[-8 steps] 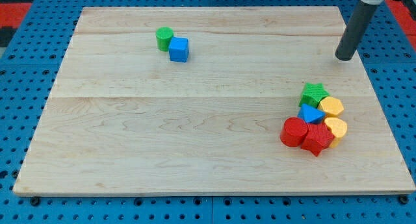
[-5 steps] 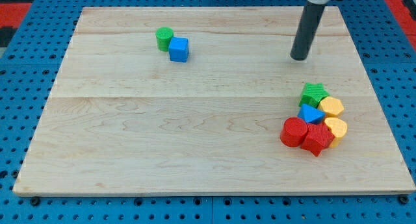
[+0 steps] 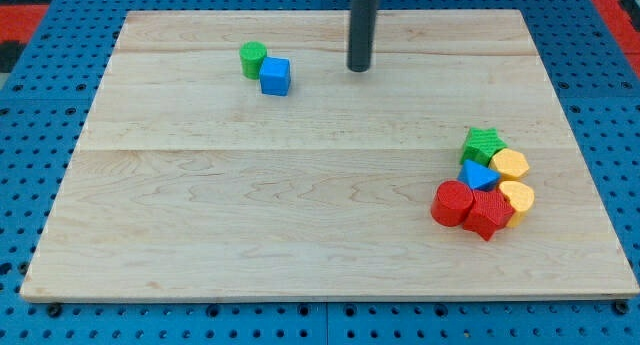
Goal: Slide the green circle to the top left
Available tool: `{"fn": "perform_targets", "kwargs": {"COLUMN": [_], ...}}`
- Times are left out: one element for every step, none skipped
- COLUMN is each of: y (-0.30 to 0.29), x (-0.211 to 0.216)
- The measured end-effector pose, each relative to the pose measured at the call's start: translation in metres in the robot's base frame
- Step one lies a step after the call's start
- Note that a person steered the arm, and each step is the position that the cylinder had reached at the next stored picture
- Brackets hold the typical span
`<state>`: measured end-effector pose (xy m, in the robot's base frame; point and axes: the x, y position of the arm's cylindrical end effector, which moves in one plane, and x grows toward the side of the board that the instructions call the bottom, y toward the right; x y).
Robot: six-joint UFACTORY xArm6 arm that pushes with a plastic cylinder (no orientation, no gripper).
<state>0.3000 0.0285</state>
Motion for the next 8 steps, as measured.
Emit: {"fn": "perform_targets", "kwargs": {"y": [-0.032,-0.056,-0.09,-0.111,-0.136,-0.156,-0.171,-0.195], "x": [-0.003,-0.003,-0.003,-0.003,-0.003,-0.003,-0.014,-0.032]}}
